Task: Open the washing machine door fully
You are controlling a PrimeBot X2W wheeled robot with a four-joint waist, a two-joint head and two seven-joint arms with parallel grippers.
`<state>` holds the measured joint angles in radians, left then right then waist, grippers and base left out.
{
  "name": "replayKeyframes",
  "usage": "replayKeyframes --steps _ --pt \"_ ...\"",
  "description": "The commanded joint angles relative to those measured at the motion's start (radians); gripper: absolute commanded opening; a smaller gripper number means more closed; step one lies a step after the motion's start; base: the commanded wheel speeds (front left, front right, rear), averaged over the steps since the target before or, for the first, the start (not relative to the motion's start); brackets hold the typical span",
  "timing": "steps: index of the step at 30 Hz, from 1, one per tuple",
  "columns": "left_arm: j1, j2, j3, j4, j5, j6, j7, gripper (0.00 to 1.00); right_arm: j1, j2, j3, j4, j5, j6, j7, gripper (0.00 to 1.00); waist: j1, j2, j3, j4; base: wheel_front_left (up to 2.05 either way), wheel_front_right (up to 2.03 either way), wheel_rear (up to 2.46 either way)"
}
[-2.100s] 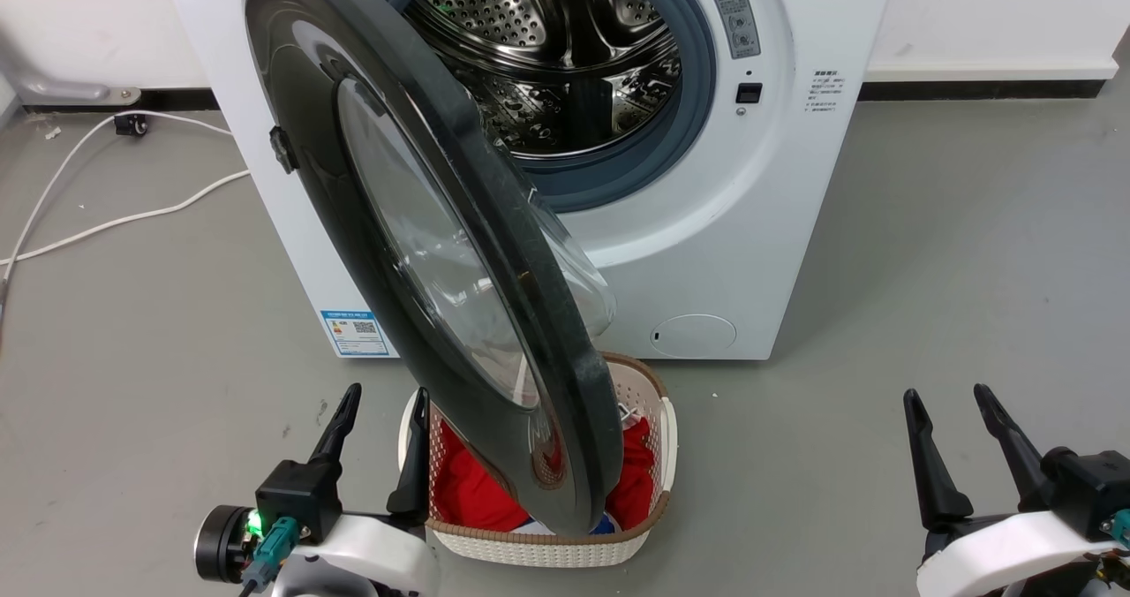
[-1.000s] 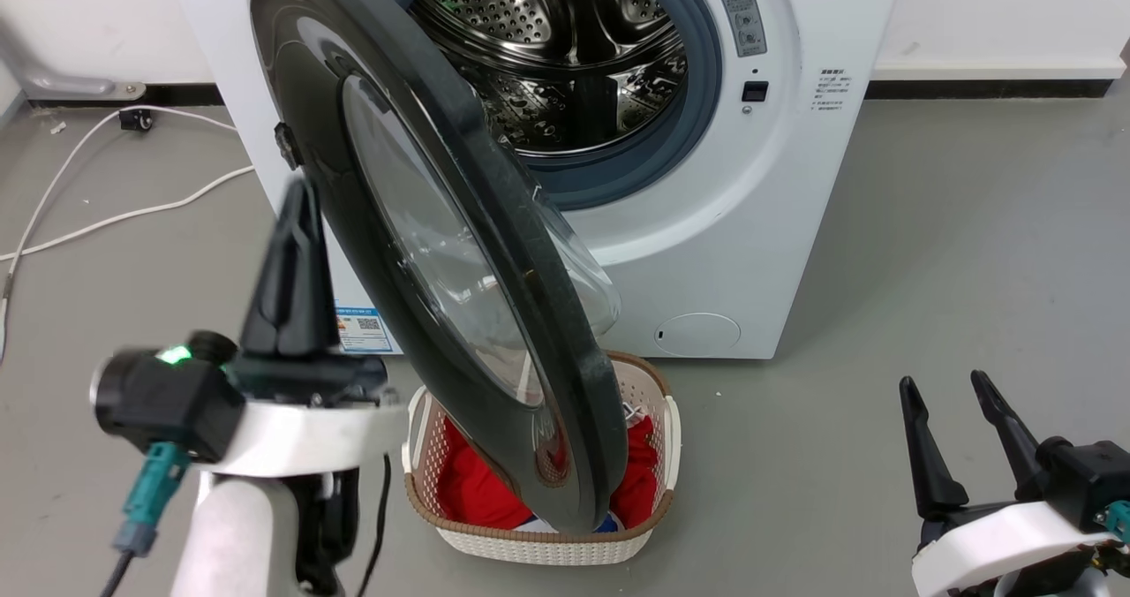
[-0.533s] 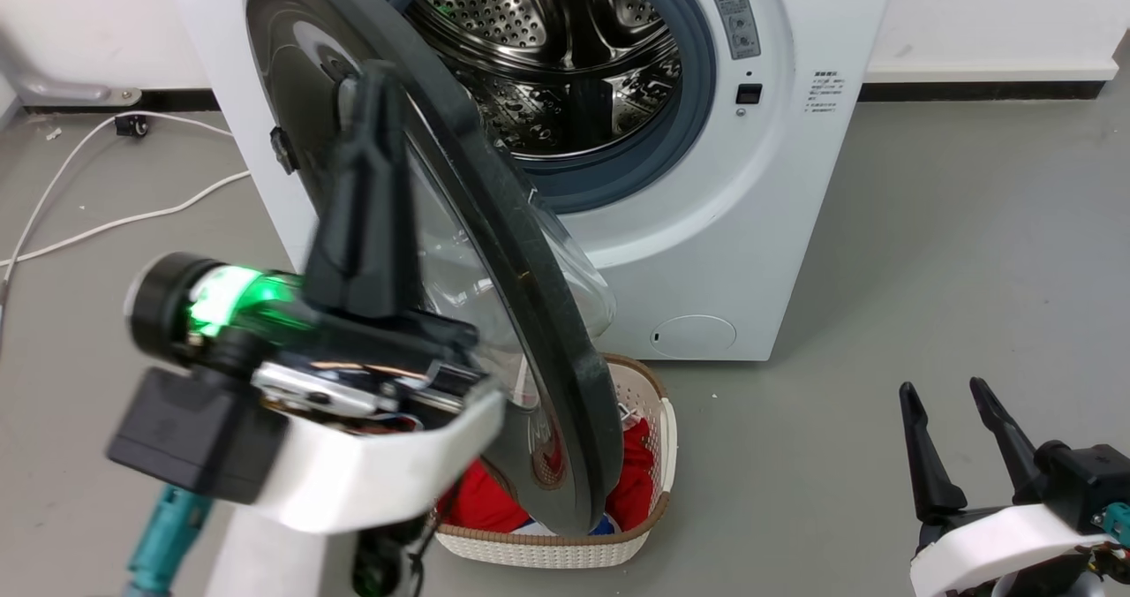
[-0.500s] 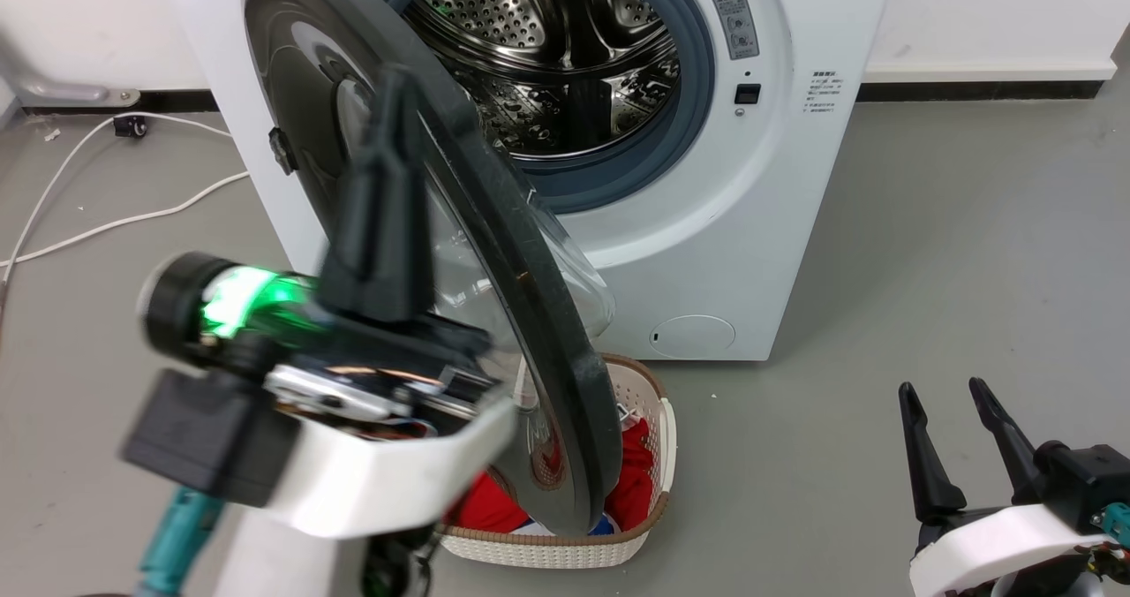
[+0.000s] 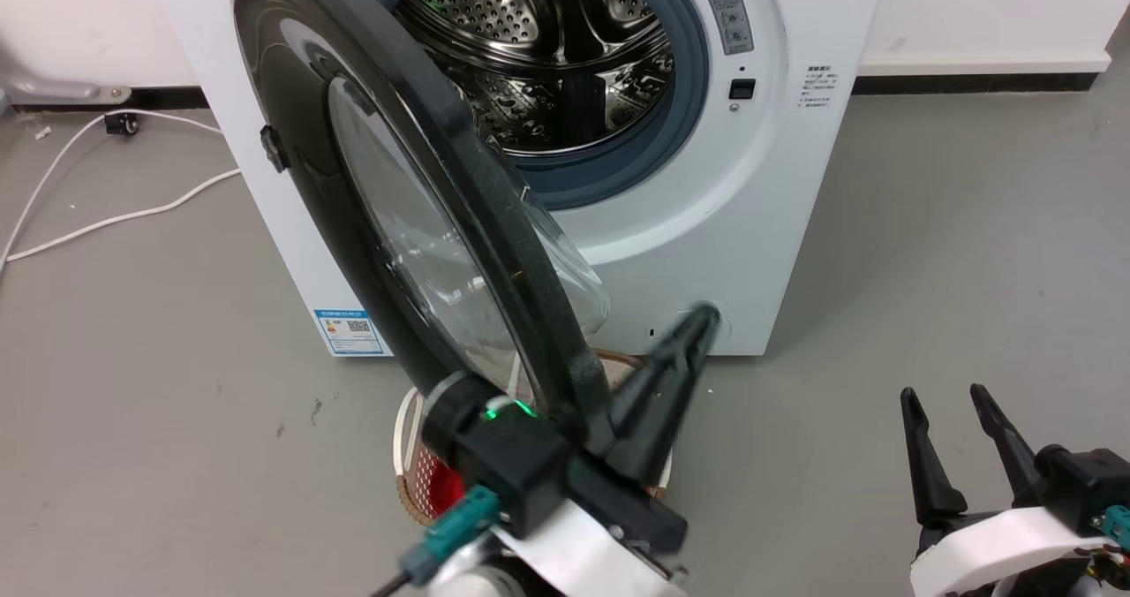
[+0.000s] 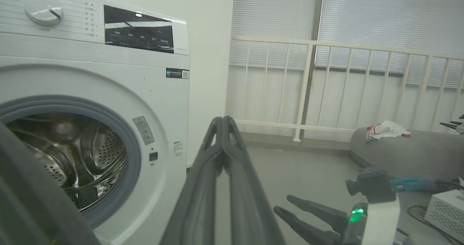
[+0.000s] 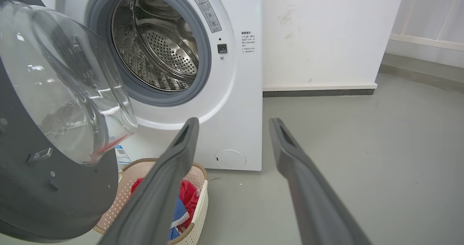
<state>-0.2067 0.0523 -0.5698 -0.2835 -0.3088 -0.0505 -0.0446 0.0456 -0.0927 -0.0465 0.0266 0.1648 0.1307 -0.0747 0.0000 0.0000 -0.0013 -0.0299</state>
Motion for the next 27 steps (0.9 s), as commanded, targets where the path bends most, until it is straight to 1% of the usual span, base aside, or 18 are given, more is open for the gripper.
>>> replayKeyframes --steps 1,5,10,20,27 --pt "0.017 0.005 -0.013 0.013 -0.002 -0.003 0.013 0.00 -0.009 0.004 -0.002 0.002 0.006 0.000 -0.005 1.00 0.0000 0.0000 0.003 0.002 0.00 0.00 0.00" --pt "0.063 0.014 -0.066 0.086 -0.003 -0.001 0.070 0.00 -0.021 0.008 0.000 0.008 0.007 0.000 -0.006 1.00 0.0000 0.0000 0.012 0.001 0.00 0.00 0.00" --pt "0.083 0.024 -0.090 0.182 0.023 0.020 0.092 0.00 -0.026 0.010 0.000 0.018 0.011 0.000 -0.012 1.00 0.0000 0.0000 0.024 0.002 0.00 0.00 0.00" --pt "0.054 0.018 -0.029 0.334 0.013 0.084 0.041 0.00 -0.038 0.011 0.000 0.037 0.012 0.000 -0.014 1.00 0.0000 0.0000 0.034 -0.010 0.00 0.00 0.00" --pt "0.040 0.022 0.008 0.379 0.006 0.118 0.004 0.00 -0.034 0.014 -0.010 0.045 0.014 0.000 -0.014 1.00 0.0000 0.0000 0.037 -0.011 0.00 0.00 0.00"
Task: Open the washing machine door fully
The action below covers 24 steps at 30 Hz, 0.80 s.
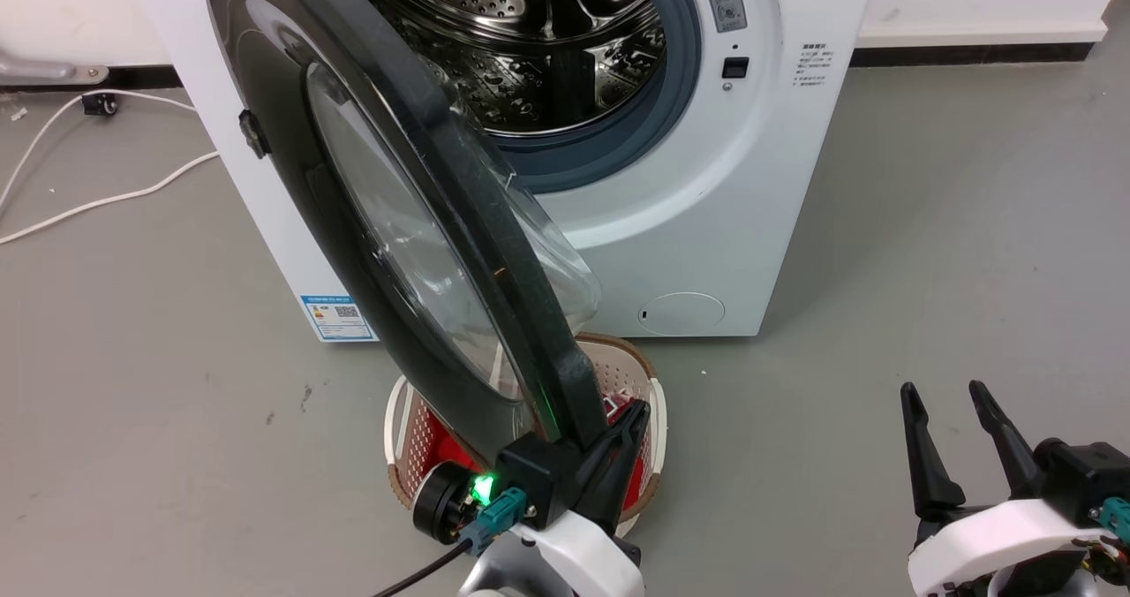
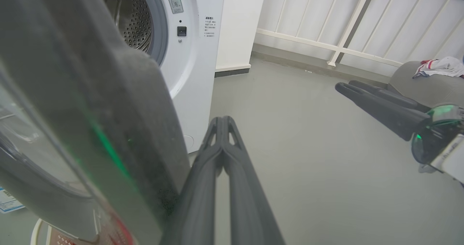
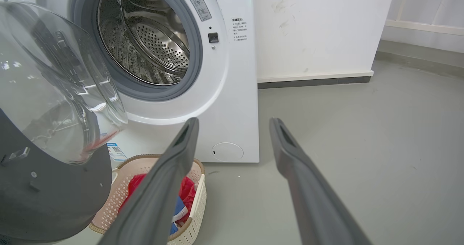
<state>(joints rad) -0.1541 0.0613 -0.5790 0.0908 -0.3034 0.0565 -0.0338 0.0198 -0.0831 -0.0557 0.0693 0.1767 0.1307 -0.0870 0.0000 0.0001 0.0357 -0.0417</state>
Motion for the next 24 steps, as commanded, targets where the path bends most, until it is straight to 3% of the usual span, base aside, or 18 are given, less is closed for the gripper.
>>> replayKeyframes --steps 1,13,24 --pt "-0.010 0.013 0.021 0.005 0.001 0.016 -0.011 0.00 -0.006 0.006 -0.003 0.003 0.002 0.000 -0.002 1.00 0.0000 -0.0001 -0.002 0.003 0.00 0.00 0.00" --pt "0.082 0.032 0.021 -0.059 0.000 0.065 -0.040 0.00 0.010 0.013 -0.028 -0.003 0.001 0.000 0.005 1.00 0.0000 -0.0001 0.010 0.055 0.00 0.00 0.00" --pt "0.140 0.040 0.008 -0.164 -0.005 0.092 -0.039 0.00 0.023 0.003 -0.045 -0.018 0.000 0.000 0.022 1.00 0.0000 -0.0001 0.011 0.168 0.00 0.00 0.00"
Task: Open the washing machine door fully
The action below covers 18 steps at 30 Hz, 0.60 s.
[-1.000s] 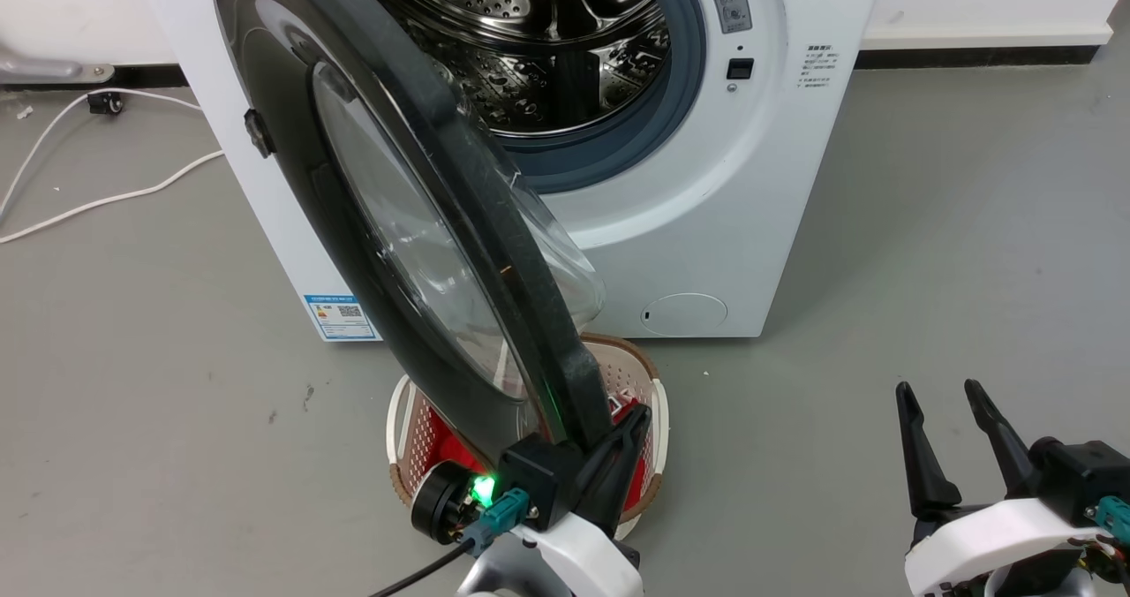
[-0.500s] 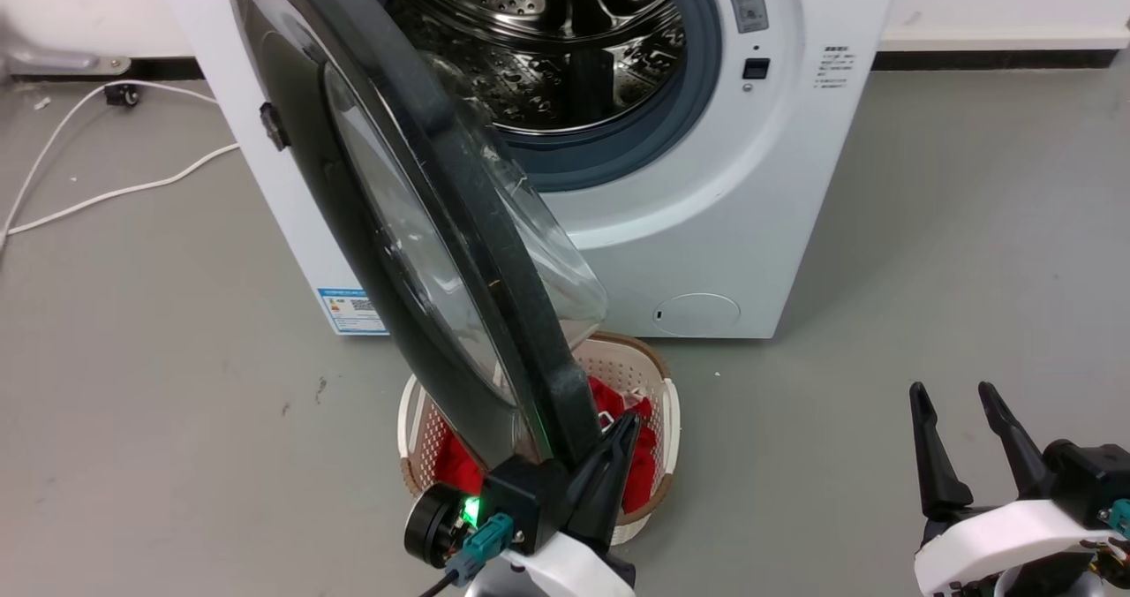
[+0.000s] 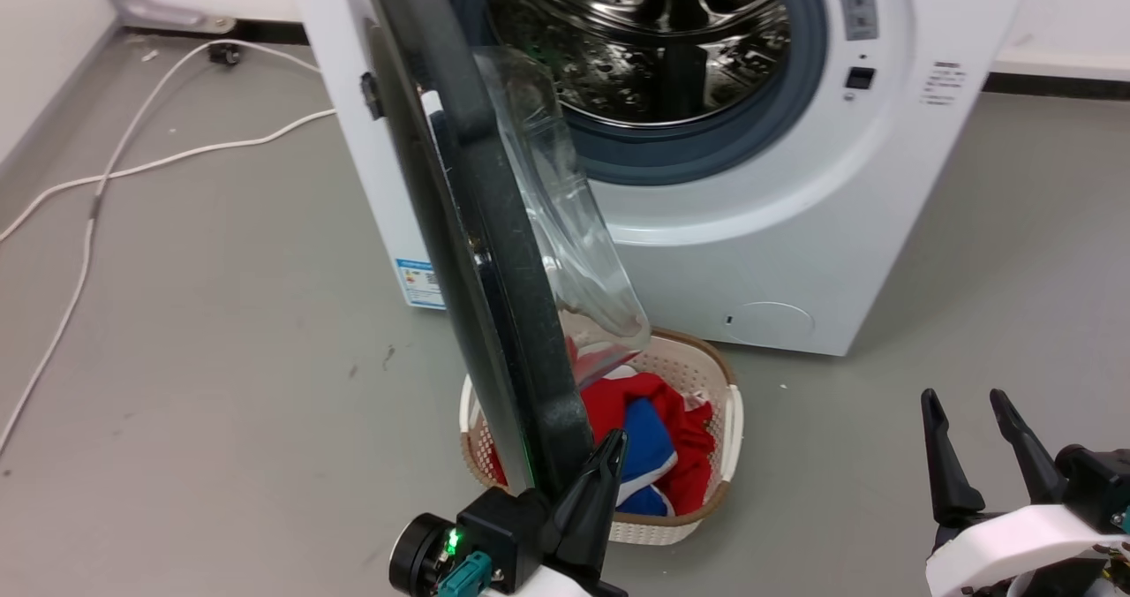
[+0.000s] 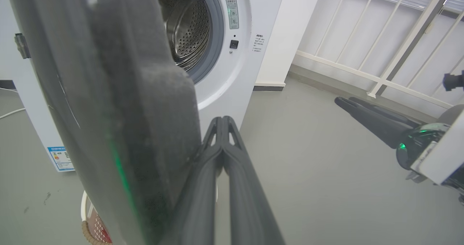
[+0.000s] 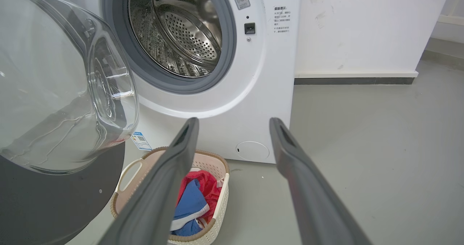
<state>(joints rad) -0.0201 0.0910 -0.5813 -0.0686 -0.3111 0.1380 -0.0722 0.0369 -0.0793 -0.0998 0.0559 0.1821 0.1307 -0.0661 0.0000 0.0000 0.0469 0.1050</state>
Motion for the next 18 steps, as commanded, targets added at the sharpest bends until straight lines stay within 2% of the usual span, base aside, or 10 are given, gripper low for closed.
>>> replayKeyframes --steps 1,18 --pt "0.013 0.010 0.009 -0.013 -0.002 0.011 0.002 0.00 0.006 0.000 -0.001 -0.006 -0.006 0.000 0.004 1.00 0.0000 0.0000 0.000 0.031 0.00 0.00 0.00" --pt "0.057 0.022 0.034 -0.100 -0.008 0.065 -0.005 0.00 0.017 0.008 -0.016 -0.018 -0.006 0.000 0.019 1.00 0.0000 0.0000 0.003 0.210 0.00 0.00 0.00"
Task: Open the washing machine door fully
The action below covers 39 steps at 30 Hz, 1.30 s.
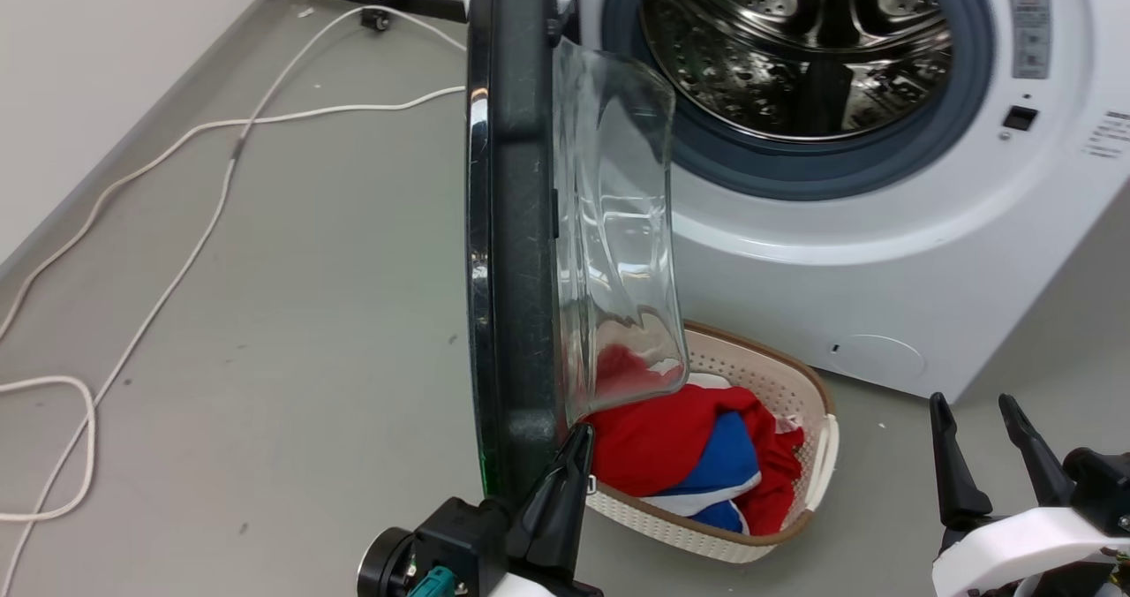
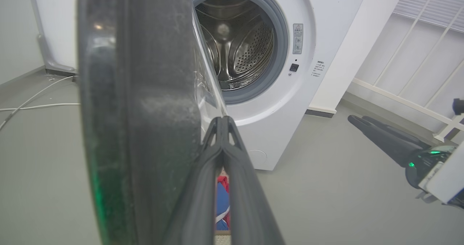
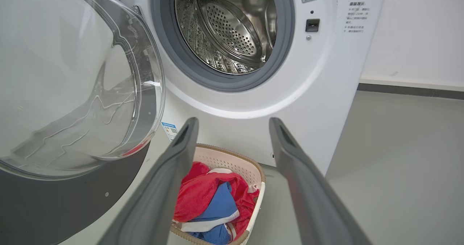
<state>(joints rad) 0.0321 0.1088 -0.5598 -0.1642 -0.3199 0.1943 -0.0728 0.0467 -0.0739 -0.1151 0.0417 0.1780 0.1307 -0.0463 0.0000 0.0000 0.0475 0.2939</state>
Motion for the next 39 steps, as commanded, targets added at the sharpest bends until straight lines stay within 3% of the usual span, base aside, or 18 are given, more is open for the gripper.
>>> replayKeyframes --steps 1,12,25,39 --pt "0.006 0.004 0.014 -0.008 0.000 0.012 -0.005 0.00 0.008 0.003 -0.002 -0.005 -0.002 0.000 -0.001 1.00 0.0000 0.0000 0.004 0.029 0.00 0.00 0.00" --pt "0.014 0.041 0.118 0.001 -0.048 0.047 -0.017 0.00 -0.006 0.007 0.004 -0.005 -0.010 0.000 0.000 1.00 0.0000 0.0000 0.015 0.061 0.00 0.00 0.00" --pt "-0.027 0.145 0.346 0.069 -0.134 0.079 -0.059 0.00 -0.041 -0.009 0.015 -0.010 -0.021 0.000 -0.015 1.00 0.0000 0.0000 0.063 0.010 0.00 0.00 0.00" --pt "-0.098 0.239 0.585 0.243 -0.270 0.051 -0.129 0.00 -0.105 -0.026 0.033 -0.001 -0.008 0.000 -0.047 1.00 0.0000 0.0000 0.127 -0.070 0.00 0.00 0.00"
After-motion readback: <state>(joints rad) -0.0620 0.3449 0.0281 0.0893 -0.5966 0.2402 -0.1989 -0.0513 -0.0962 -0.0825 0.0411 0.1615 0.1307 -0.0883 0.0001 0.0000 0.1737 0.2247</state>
